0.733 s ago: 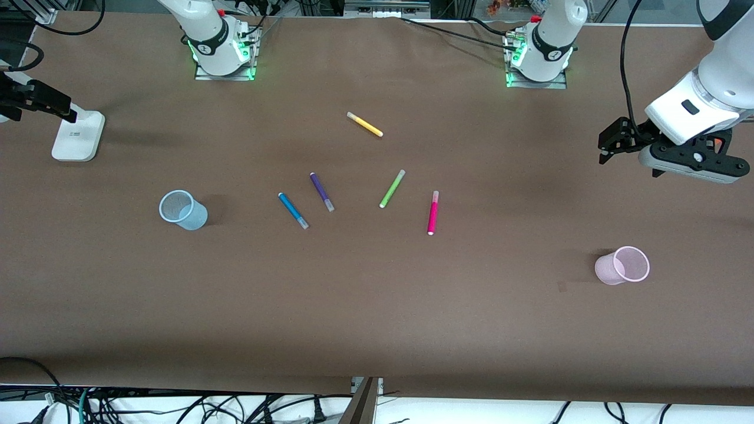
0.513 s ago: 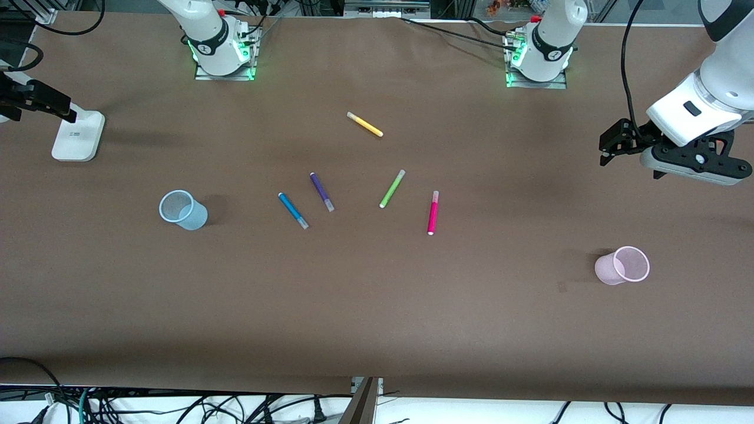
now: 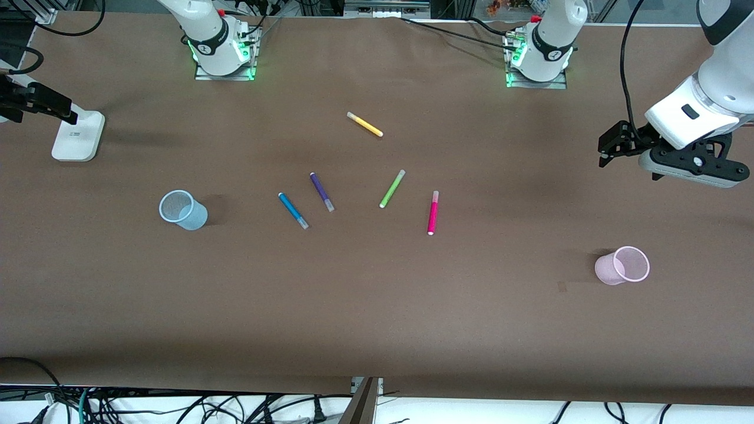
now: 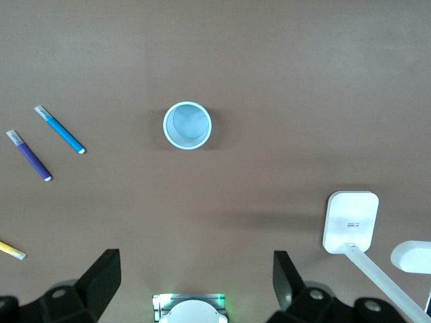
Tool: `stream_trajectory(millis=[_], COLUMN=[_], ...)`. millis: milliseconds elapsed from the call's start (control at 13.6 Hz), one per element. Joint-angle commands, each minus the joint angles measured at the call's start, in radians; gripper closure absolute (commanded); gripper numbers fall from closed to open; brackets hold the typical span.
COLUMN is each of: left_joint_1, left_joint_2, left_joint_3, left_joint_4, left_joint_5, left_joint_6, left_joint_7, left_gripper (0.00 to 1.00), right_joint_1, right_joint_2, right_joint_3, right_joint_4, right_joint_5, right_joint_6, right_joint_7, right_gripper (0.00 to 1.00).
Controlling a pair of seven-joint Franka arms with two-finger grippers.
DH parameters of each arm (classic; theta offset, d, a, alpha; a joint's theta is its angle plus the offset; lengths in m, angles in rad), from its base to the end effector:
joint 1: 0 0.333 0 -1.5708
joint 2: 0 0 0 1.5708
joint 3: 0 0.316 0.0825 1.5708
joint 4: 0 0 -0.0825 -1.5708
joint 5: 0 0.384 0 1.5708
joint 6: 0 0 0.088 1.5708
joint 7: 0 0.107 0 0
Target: Place pink and blue markers in matching cups
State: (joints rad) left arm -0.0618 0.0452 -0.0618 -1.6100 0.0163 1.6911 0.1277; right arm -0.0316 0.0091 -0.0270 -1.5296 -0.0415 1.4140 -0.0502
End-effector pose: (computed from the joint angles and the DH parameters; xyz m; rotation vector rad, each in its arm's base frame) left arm 0.5739 -0.0690 0.5911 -3.1026 0.3944 -0.0562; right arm 0.5393 -0.0365 0.6260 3.1006 -0.0191 -0.1968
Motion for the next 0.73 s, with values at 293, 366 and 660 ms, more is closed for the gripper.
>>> stream_trajectory(millis=[293, 366, 660], left_joint_1=[-0.003, 0.0, -0.004], left_joint_2=[0.015, 0.015, 0.027], left_joint_3=[0.005, 0.005, 0.004], left_joint_4=[0.019, 0.016, 0.018], left_joint_5=[-0.006, -0.006, -0.003], left_joint_6=[-0.036, -0.039, -0.065], left_joint_7=[0.017, 0.023, 0.021], left_gripper=[0.0, 0.0, 0.0], right_joint_1=[0.105, 0.122, 0.232], right_joint_2=[0.167, 0.193, 0.299], right_joint_3=[0.024, 0.024, 0.025], right_joint_4=[0.028, 0.026, 0.026], right_joint_5=[0.017, 0.018, 0.011], right_joint_6=[0.04, 0.069, 0.158], right_joint_7=[0.006, 0.006, 0.004], right_gripper=[0.0, 0.0, 0.0])
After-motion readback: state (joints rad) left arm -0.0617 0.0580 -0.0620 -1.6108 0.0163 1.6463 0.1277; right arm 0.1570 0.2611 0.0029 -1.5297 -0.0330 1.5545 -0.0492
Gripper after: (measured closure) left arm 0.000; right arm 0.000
